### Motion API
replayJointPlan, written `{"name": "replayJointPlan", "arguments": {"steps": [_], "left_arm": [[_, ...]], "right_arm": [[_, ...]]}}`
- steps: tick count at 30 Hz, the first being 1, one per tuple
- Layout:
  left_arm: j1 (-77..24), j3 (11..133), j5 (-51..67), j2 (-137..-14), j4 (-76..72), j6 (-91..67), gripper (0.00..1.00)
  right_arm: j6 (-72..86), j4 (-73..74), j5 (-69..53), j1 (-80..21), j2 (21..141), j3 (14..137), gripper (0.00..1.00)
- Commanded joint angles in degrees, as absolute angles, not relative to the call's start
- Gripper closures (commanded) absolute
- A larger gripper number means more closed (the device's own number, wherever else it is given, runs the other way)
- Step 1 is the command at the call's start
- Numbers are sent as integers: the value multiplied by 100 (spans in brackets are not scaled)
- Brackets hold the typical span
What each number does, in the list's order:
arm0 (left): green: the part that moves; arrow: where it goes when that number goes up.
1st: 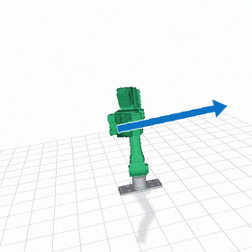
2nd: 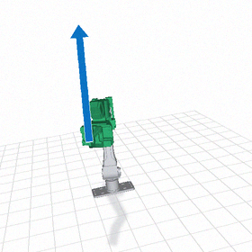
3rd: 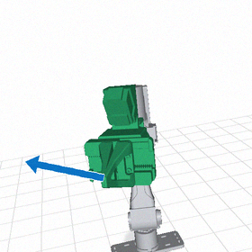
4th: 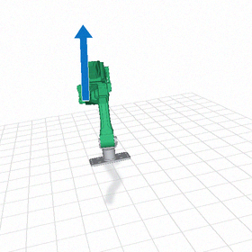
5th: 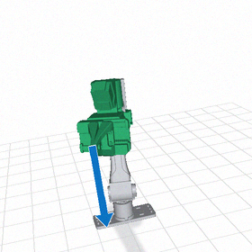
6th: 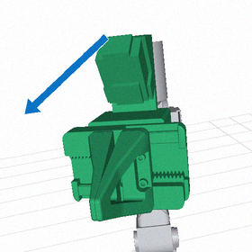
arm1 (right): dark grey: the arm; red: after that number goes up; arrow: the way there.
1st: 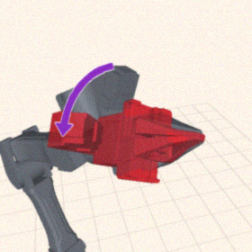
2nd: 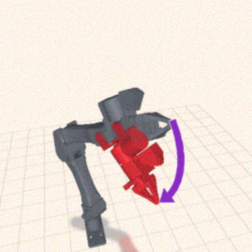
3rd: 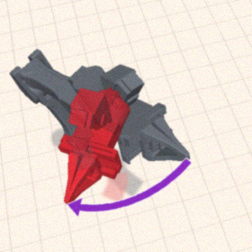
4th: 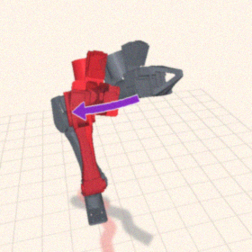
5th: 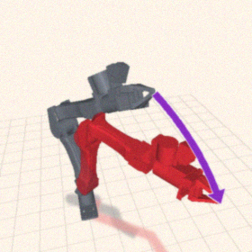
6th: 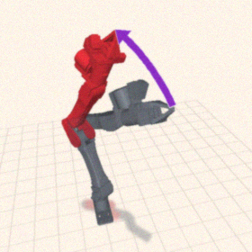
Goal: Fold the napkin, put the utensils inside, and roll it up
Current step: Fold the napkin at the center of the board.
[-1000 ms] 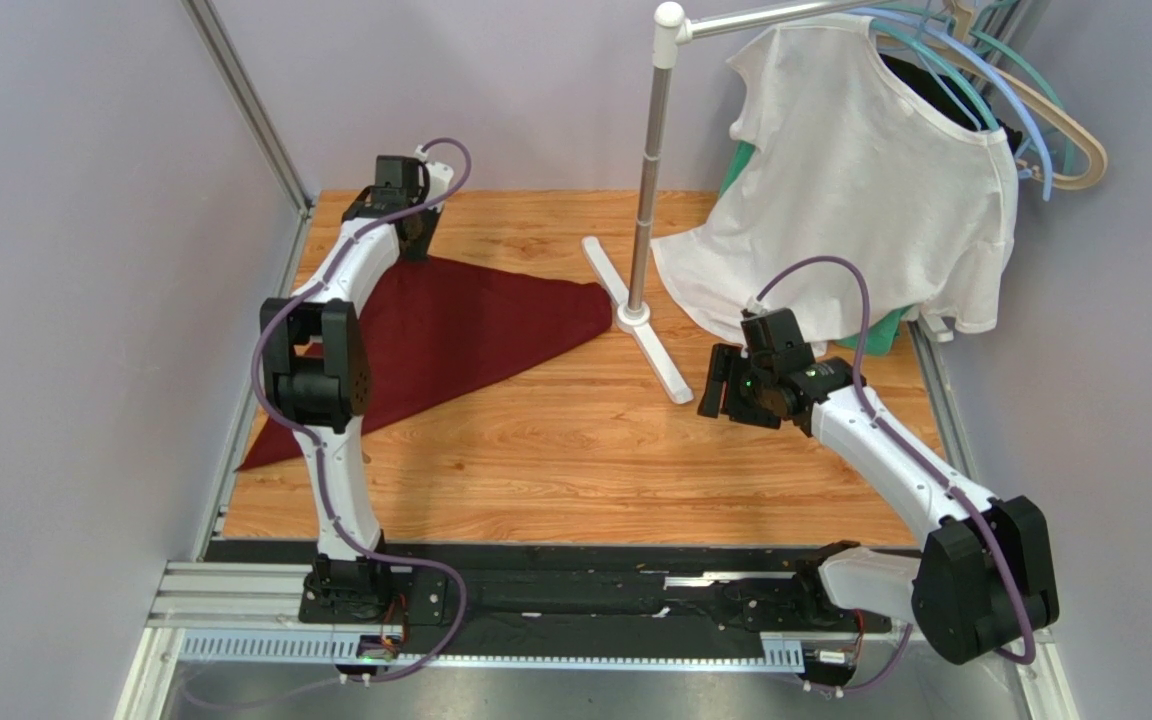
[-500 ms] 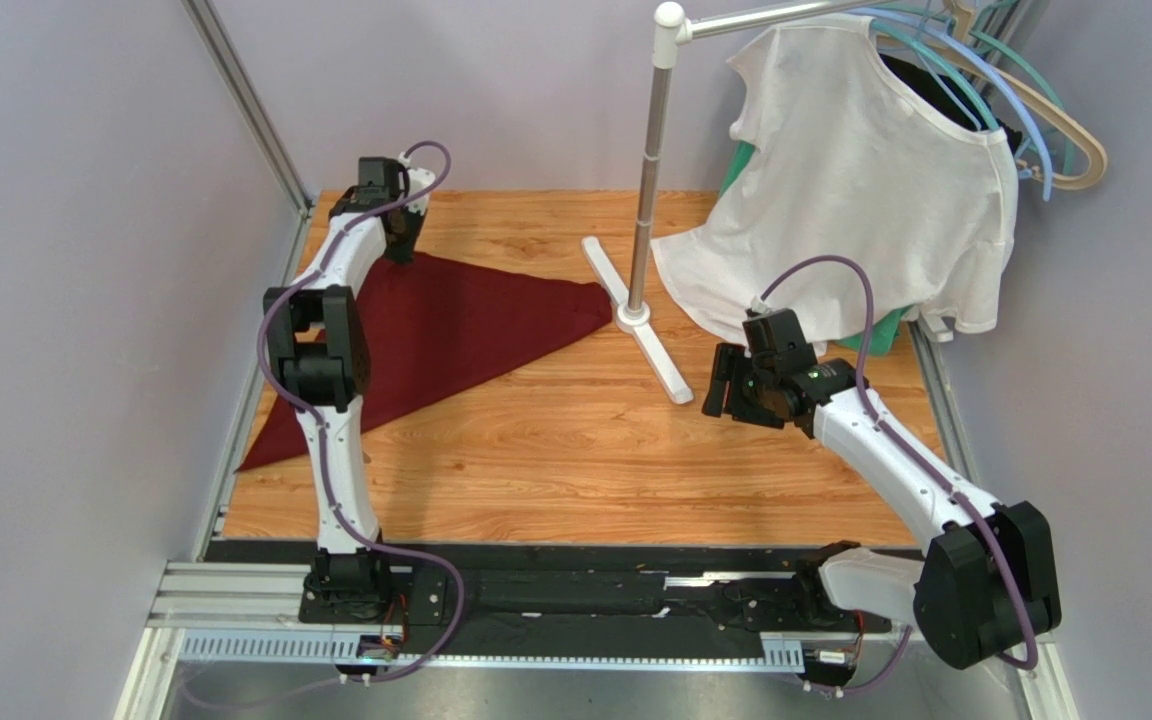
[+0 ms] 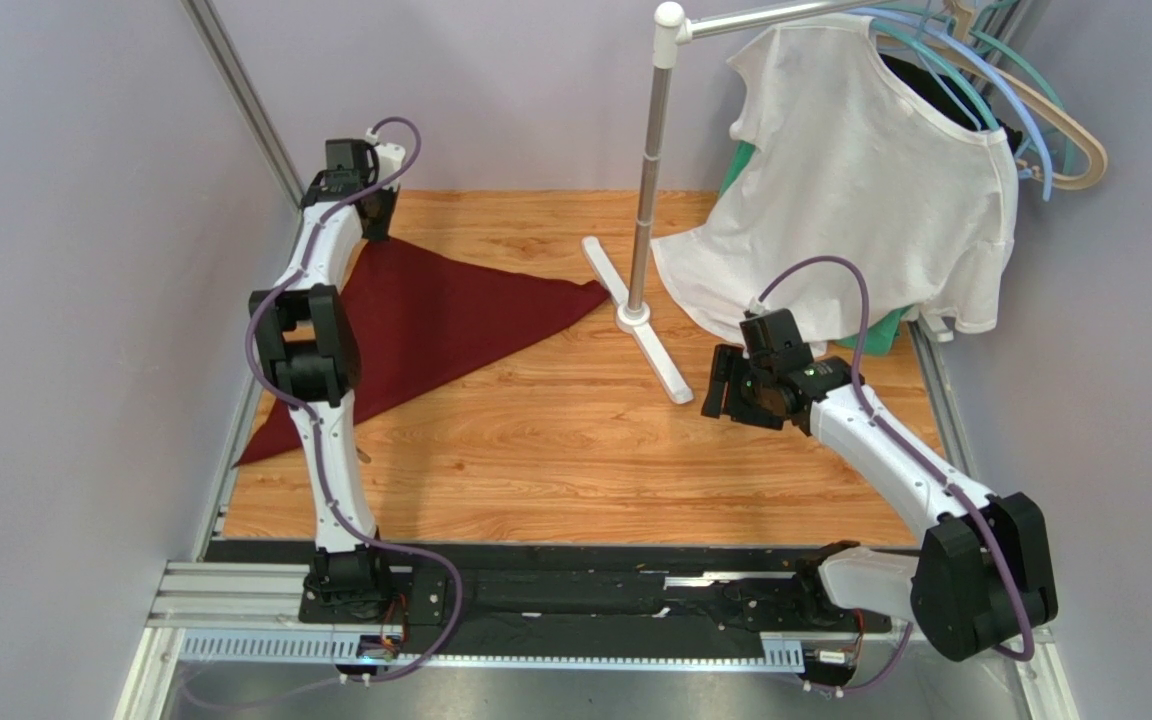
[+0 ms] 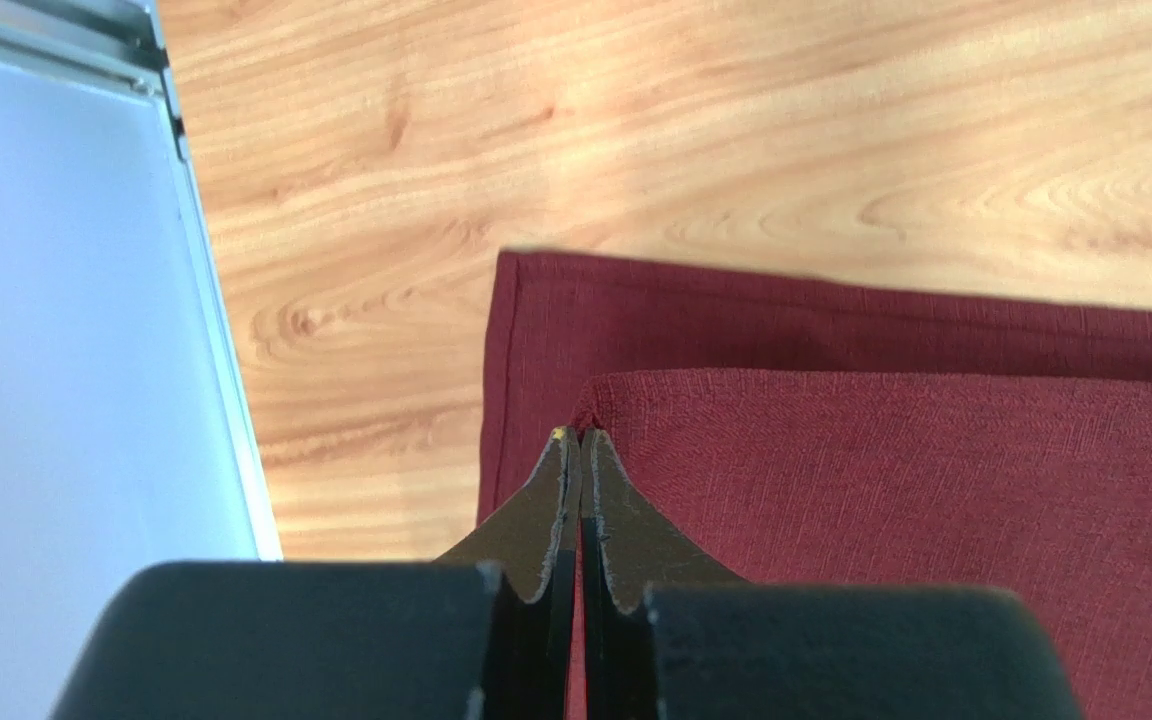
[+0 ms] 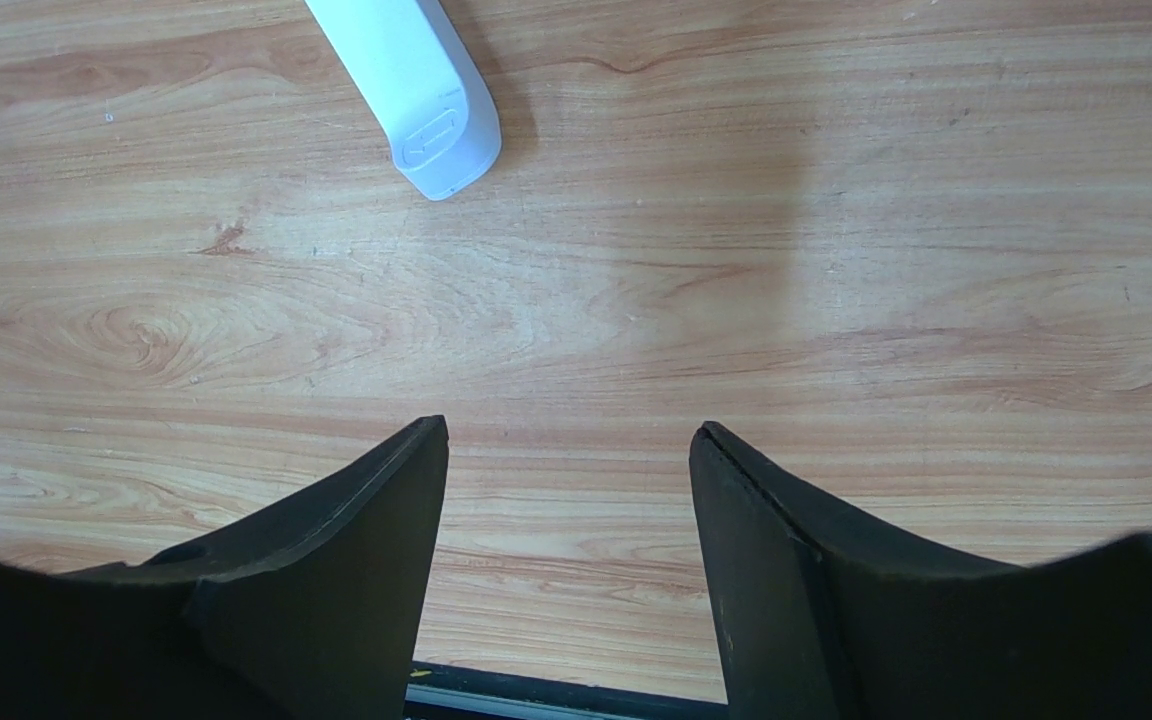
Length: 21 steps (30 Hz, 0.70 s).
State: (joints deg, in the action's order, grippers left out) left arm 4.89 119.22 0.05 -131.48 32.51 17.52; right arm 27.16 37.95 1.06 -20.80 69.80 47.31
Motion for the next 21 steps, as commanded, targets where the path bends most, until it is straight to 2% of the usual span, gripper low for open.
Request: {"name": "replayJointPlan", "arguments": {"steps": [1, 21], "left_arm": [[527, 12357, 176, -13412, 3349, 1863, 100], [712, 12884, 334, -13939, 3313, 1723, 100]], "right_arm": [[2769, 3727, 176, -2074, 7031, 4922, 36], [2883, 3612, 132, -2074, 7268, 4939, 36]]}}
